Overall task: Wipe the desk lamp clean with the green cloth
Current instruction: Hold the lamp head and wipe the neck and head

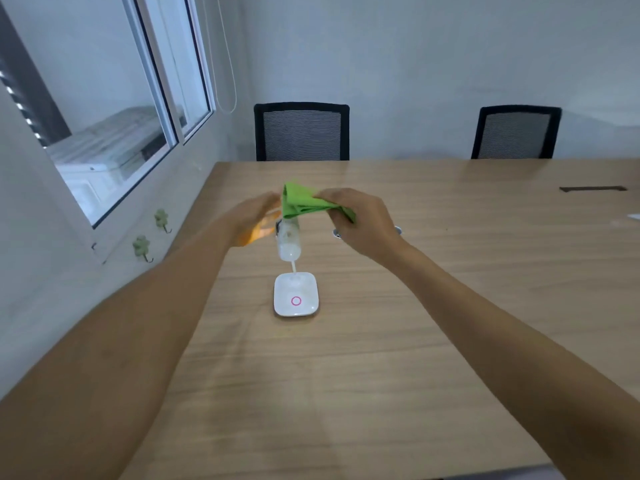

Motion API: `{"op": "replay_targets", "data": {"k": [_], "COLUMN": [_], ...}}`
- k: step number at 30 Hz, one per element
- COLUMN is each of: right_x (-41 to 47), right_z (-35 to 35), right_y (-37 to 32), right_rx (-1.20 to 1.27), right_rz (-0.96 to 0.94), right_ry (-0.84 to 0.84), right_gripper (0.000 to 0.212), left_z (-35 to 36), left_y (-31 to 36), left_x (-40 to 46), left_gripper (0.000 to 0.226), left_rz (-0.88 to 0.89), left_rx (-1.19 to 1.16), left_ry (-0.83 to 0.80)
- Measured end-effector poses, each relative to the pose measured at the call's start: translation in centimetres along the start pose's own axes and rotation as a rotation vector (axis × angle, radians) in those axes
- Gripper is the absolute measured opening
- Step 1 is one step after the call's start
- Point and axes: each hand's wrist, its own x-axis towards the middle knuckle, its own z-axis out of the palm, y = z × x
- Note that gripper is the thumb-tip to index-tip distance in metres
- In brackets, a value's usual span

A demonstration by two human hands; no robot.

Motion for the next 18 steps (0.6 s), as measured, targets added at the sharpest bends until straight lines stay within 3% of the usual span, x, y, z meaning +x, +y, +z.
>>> {"op": "replay_targets", "data": {"k": [7,12,15,18], "right_x": [-2.3,-3.5,-3.2,-3.4], "right_z": [0.5,-1.5,-1.0,0.7], "right_y": [0.6,2.4,0.9,-1.1], "right_rx": [-0.182,-0.276,-0.215,-0.146], "right_rz": [-0.297,-0.211,-0.209,-0.31], "right_ry": [-0.106,0.092,0.194,0.079], "right_gripper": [0.034,0.031,0.034,0.033], "left_z": [0.2,0.0,0.2,0.1], "left_y": [0.0,0.2,0.1,-0.1], "left_x": [0.6,0.4,0.4,0.6], "left_gripper": [0.039,0.04,0.024,0.029], "left_rz": [0.019,0.003,0.005,0.048], "left_rx": [0.082,0.111,0.086,0.087], "left_ry": [-0.056,-0.064,-0.052,-0.06]}}
